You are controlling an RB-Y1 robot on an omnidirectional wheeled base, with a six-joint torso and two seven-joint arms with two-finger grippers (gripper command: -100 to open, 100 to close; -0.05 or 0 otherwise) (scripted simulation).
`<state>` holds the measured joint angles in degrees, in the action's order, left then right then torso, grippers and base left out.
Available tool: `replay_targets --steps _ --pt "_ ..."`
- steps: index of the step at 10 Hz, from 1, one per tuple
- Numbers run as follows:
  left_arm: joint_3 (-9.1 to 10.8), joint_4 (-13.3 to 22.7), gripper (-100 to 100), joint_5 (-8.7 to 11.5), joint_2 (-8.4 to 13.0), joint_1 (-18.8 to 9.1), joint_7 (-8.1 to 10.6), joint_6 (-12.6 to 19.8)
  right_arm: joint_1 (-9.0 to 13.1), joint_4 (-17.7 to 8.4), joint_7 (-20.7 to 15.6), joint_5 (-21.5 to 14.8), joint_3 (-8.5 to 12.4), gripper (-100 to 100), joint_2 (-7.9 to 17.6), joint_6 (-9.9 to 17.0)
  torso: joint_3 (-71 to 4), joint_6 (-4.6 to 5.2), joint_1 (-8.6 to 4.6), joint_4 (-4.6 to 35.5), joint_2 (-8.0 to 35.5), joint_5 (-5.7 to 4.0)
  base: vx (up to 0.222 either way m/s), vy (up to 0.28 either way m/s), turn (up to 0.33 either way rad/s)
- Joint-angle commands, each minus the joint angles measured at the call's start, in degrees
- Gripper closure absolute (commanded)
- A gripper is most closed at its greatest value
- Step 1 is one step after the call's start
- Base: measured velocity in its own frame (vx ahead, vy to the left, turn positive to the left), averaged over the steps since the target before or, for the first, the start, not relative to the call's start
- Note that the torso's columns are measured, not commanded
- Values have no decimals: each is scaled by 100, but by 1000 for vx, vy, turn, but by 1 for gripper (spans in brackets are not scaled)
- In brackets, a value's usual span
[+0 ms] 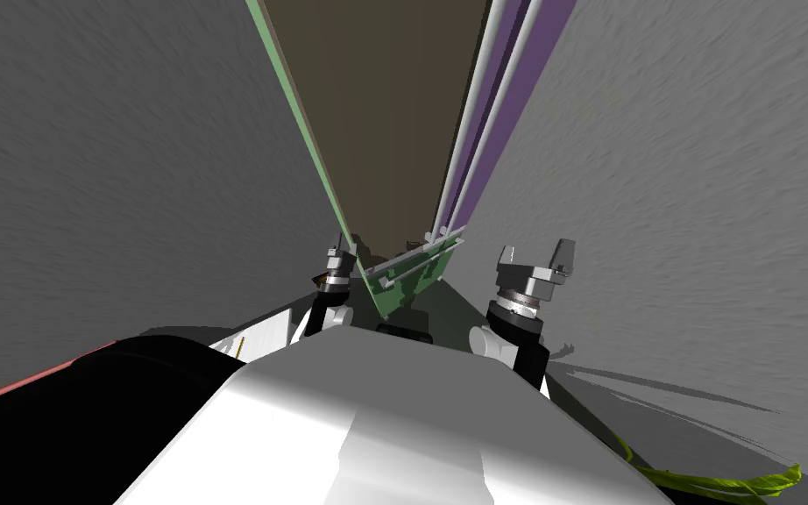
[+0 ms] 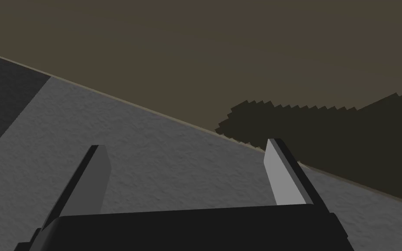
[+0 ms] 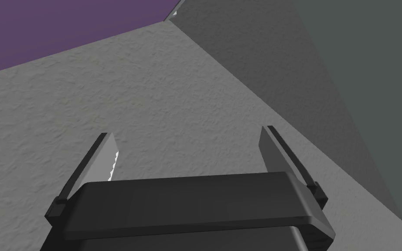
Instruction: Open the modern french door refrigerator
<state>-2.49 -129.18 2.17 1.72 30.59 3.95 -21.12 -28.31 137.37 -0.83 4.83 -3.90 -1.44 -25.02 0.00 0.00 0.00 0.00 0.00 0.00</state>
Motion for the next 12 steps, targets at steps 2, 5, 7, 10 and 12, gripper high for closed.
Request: replay_targets --steps 2,5,7,10,12 --pt "0 0 0 0 0 0 0 0 0 0 0 0 0 0 0 0 -1200 0 0 600 597 0 0 0 0" --pt "0 -1 0 0 0 0 0 0 0 1 0 0 0 0 0 0 -3692 0 0 1846 1845 0 0 0 0" --pt "0 -2 0 0 0 0 0 -1 0 2 0 0 0 0 0 0 -5381 0 0 2691 2693 0 0 0 0" --pt "40 96 -100 39 240 -10 18 5 0 2 0 0 0 0 0 -1 -7919 0 0 3960 3962 0 7 -11 22" --pt "122 299 -100 120 485 -29 56 17 -1 -1 0 0 0 0 -1 0 -8430 0 -14 4203 4201 -4 36 -86 101"
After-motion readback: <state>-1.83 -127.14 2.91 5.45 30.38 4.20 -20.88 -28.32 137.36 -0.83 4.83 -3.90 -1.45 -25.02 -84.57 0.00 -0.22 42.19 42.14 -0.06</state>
